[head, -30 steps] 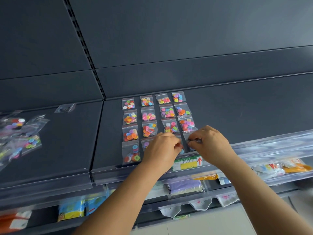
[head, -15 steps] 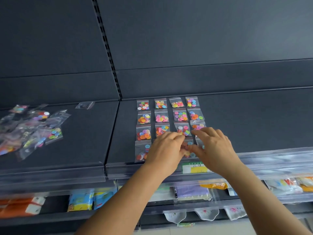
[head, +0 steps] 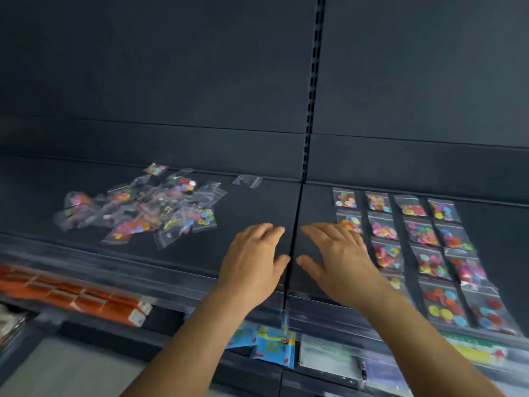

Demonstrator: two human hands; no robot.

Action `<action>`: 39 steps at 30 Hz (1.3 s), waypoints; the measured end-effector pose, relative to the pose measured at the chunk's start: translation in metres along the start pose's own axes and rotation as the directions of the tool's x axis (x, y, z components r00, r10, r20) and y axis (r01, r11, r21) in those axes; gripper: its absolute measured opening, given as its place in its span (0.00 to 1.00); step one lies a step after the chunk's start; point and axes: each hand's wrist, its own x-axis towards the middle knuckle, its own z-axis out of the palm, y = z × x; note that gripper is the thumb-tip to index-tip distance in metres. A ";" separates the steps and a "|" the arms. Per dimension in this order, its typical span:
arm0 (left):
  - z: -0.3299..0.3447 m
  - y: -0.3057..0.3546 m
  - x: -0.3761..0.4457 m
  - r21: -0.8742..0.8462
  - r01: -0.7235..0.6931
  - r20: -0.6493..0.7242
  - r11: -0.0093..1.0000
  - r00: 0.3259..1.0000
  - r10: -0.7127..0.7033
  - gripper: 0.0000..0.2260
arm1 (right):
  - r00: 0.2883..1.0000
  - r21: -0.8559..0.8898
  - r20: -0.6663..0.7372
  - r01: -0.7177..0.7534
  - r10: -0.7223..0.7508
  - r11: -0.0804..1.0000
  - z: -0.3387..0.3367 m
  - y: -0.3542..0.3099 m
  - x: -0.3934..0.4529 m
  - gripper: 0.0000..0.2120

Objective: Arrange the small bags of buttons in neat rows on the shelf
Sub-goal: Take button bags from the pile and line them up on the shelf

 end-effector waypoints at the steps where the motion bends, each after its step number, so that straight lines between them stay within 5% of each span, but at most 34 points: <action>1: -0.006 -0.016 -0.001 -0.004 0.019 -0.010 1.000 1.000 -0.019 0.24 | 1.000 0.010 -0.001 0.019 -0.019 1.000 0.005 -0.014 0.011 0.28; 12: -0.055 -0.199 0.002 -0.001 0.146 -0.028 0.989 0.989 -0.146 0.23 | 0.999 0.136 0.013 0.051 -0.053 0.989 0.063 -0.152 0.123 0.24; 19: -0.053 -0.264 0.012 0.017 0.181 0.052 0.983 0.982 -0.182 0.23 | 0.997 0.128 0.060 -0.058 0.051 0.990 0.088 -0.180 0.164 0.23; 22: -0.049 -0.275 0.016 0.011 0.176 0.040 0.984 0.983 -0.177 0.22 | 0.990 0.124 0.082 -0.122 0.113 0.985 0.098 -0.174 0.175 0.21; 28: -0.037 -0.249 0.021 -0.018 0.012 0.079 1.000 0.997 -0.010 0.26 | 0.994 0.257 0.109 -0.015 -0.014 0.966 0.105 -0.172 0.183 0.15; 39: -0.034 -0.246 0.035 0.084 0.099 0.032 0.992 0.994 -0.102 0.23 | 0.934 0.174 0.182 -0.339 0.308 0.925 0.092 -0.147 0.183 0.29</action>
